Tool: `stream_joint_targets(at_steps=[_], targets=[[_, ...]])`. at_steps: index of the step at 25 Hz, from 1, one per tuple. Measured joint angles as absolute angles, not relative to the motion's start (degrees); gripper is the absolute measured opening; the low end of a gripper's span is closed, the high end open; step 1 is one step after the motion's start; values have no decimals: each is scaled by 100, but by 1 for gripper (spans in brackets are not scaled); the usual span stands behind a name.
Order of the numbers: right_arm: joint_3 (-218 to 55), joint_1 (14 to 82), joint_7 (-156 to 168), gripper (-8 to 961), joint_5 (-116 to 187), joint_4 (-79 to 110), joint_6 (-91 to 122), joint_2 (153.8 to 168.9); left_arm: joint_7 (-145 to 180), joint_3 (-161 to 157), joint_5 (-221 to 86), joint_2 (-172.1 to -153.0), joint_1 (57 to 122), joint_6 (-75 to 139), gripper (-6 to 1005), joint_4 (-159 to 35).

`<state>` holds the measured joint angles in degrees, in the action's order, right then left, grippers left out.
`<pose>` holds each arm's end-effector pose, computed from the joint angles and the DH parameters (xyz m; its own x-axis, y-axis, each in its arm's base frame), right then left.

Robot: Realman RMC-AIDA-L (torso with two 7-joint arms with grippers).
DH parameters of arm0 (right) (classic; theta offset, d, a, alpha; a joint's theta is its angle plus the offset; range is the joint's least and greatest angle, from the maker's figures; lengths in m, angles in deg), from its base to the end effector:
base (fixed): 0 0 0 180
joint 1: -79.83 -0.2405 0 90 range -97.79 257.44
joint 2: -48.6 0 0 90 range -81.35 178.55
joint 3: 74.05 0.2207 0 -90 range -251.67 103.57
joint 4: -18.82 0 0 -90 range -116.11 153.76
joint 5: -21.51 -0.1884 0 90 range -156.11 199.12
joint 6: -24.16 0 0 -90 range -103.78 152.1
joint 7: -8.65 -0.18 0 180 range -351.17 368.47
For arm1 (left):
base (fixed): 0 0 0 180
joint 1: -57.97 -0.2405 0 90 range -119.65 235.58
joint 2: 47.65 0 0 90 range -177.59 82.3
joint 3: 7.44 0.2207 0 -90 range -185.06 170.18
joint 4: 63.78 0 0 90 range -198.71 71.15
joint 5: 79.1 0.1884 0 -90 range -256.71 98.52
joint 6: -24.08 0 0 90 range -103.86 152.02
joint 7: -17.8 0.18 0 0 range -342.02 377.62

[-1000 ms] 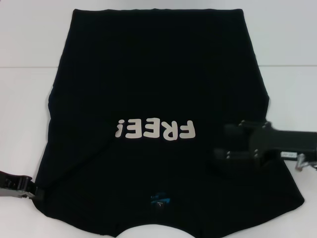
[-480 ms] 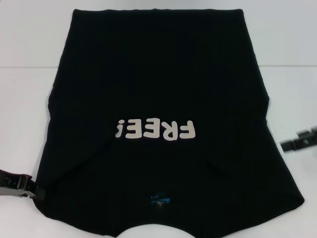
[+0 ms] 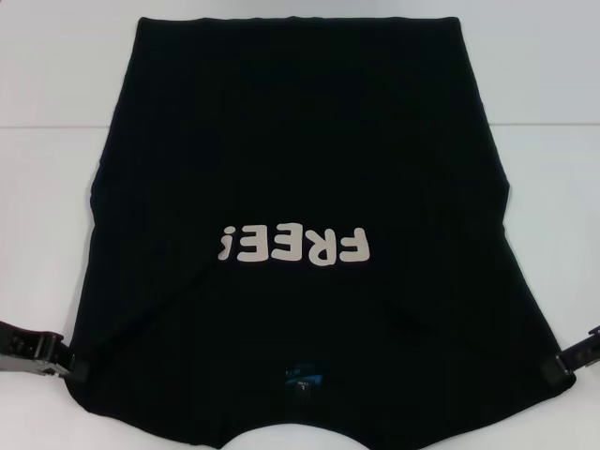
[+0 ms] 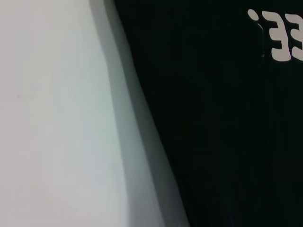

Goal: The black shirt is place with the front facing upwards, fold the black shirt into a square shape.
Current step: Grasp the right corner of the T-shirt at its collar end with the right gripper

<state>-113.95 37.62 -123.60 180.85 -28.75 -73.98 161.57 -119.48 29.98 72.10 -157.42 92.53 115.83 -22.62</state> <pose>0.2637 0.3110 0.0318 0.4164 -0.9005 0.1256 -0.8551 -0.4348 -0.2824 -0.3043 0.2944 0.0359 0.1916 0.9790 0.0693 0.9578 -0.1711 -0.2311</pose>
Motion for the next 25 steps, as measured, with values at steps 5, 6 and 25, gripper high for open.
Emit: stream_joint_targets(at_steps=[5, 6, 25], targets=[[-11406, 3803, -12479, 866, 18097, -2742, -7254, 16147, -11948, 3001, 7213, -15751, 9239, 11584, 43, -2275], [-11407, 3806, -12510, 866, 18098, -2740, -7229, 16149, -11949, 3000, 7214, -15754, 9237, 11584, 43, -2279], [-11595, 3733, -12718, 866, 18112, -2447, -6924, 16160, -11949, 3000, 7233, -15750, 9259, 11599, 43, -2291]])
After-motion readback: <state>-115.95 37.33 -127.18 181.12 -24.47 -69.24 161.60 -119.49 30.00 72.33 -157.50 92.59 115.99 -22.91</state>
